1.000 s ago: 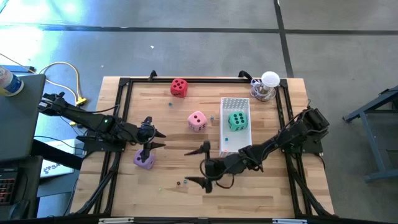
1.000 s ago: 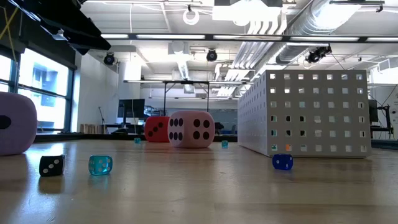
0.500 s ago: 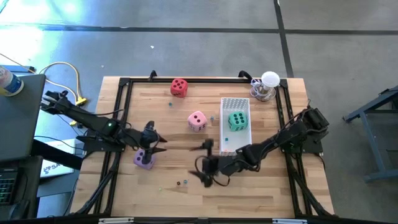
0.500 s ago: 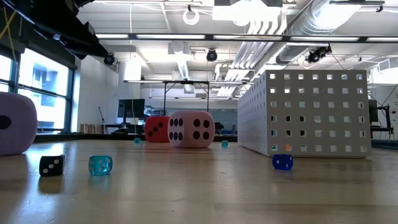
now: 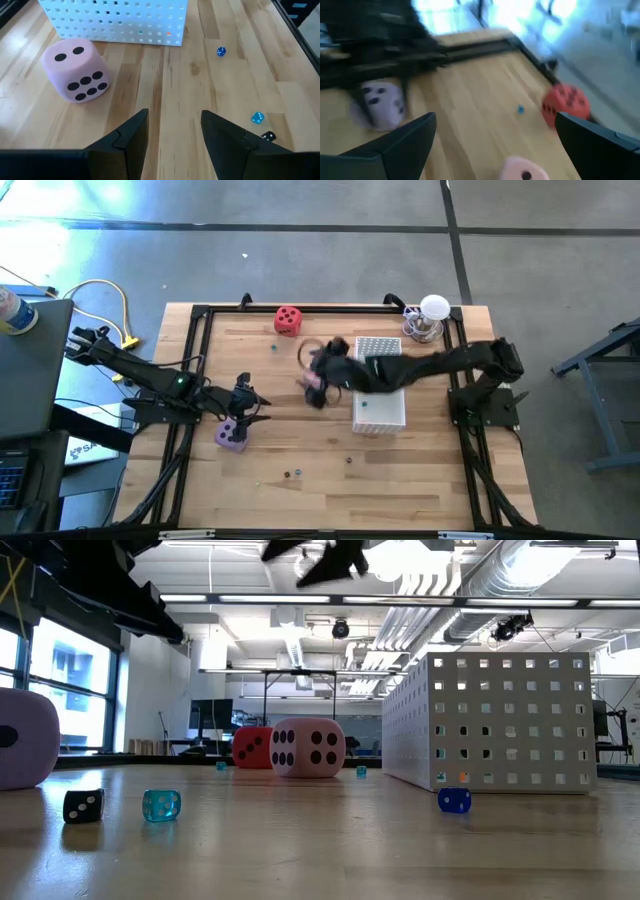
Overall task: Pick & Place Dice
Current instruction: Put the pink die into the white bin
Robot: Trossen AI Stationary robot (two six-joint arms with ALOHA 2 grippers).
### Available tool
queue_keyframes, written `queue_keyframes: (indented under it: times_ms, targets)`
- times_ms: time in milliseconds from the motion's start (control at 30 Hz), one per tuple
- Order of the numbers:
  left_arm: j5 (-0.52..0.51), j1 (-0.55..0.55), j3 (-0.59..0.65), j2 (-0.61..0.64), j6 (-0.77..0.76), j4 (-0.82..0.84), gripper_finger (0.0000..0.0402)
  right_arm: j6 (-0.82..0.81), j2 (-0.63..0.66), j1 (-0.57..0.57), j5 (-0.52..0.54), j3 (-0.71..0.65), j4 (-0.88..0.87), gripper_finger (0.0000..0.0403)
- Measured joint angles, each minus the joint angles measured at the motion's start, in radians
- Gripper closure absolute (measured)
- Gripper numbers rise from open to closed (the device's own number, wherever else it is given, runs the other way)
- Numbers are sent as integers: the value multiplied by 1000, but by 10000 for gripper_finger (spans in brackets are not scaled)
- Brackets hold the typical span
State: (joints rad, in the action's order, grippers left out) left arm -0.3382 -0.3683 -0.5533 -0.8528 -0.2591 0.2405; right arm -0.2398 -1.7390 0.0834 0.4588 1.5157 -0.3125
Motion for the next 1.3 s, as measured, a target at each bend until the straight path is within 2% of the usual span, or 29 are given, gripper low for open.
queue_keyframes:
  times_ms: [100,233,367,467,600,1033,1167,1300]
  targets:
    - [0,0,0,1,18,-2,227,-104,-3,-85,-96,-1,-49,4]
    - [0,0,0,1,20,-1,227,-115,-11,-177,-273,-9,-64,4]
    - [0,0,0,1,20,2,227,-83,-42,-219,-305,-14,-67,4]
    - [1,0,0,1,20,3,227,-123,-52,-224,-320,-11,-56,4]
    - [2,0,0,1,20,4,227,-123,-65,-229,-385,-11,-63,4]
    - [2,-1,0,0,14,20,227,-101,-71,-226,-387,-11,-44,4]
    - [2,-1,0,0,5,21,227,-144,-71,-220,-385,-11,-11,4]
    - [2,-1,0,0,-1,22,227,-147,-86,-215,-353,-11,0,4]
